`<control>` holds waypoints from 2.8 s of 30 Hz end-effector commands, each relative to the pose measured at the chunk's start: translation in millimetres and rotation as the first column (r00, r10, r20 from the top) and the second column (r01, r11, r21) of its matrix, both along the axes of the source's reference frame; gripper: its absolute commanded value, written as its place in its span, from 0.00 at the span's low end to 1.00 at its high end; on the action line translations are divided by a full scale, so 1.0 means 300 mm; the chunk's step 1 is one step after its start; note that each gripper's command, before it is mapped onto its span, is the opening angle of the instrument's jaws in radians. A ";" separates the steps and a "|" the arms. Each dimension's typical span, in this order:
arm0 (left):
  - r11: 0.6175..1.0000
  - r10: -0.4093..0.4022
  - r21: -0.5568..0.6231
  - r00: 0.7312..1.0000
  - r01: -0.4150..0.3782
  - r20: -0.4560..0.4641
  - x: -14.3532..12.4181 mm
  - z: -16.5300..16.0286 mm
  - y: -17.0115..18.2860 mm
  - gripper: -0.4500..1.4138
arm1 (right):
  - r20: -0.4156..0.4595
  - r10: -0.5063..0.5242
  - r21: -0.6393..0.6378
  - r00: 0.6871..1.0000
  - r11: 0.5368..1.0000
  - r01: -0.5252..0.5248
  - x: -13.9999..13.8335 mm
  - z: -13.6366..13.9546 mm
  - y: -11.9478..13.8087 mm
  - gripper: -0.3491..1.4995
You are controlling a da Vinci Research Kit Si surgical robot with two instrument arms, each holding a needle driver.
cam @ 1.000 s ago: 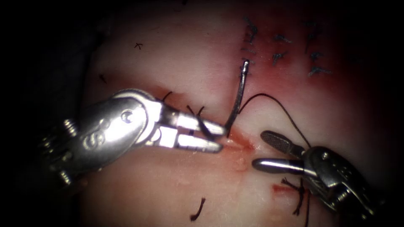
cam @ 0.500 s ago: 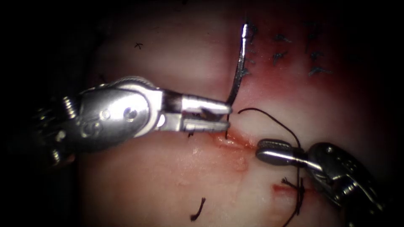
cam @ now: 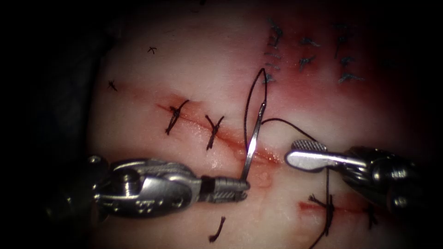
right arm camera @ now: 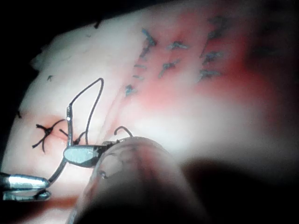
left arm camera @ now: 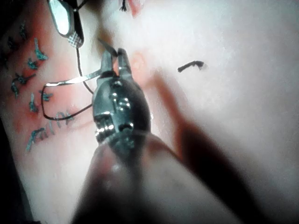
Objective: Wound Closure
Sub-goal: Pass the needle back to the right grasper, then insert the left gripper into the incision to open the wound.
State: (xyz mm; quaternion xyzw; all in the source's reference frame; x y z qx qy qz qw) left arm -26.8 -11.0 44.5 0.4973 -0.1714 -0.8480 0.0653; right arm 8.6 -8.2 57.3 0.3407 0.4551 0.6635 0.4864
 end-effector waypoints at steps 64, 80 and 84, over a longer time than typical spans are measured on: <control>0.982 -0.150 0.130 0.984 0.138 0.094 0.0062 -0.002 0.003 0.49 | 0.141 0.024 -0.311 0.990 0.950 0.021 0.0064 0.0101 0.0149 0.00; 0.859 0.266 0.501 0.928 -0.105 -0.261 -0.0075 0.024 0.011 0.05 | 0.213 0.012 -0.511 0.977 0.853 0.101 0.0061 0.0081 0.0148 0.00; 0.819 0.356 0.554 0.891 -0.151 -0.282 -0.0142 0.028 0.007 0.05 | 0.218 0.013 -0.525 0.976 0.844 0.106 0.0060 0.0082 0.0150 0.00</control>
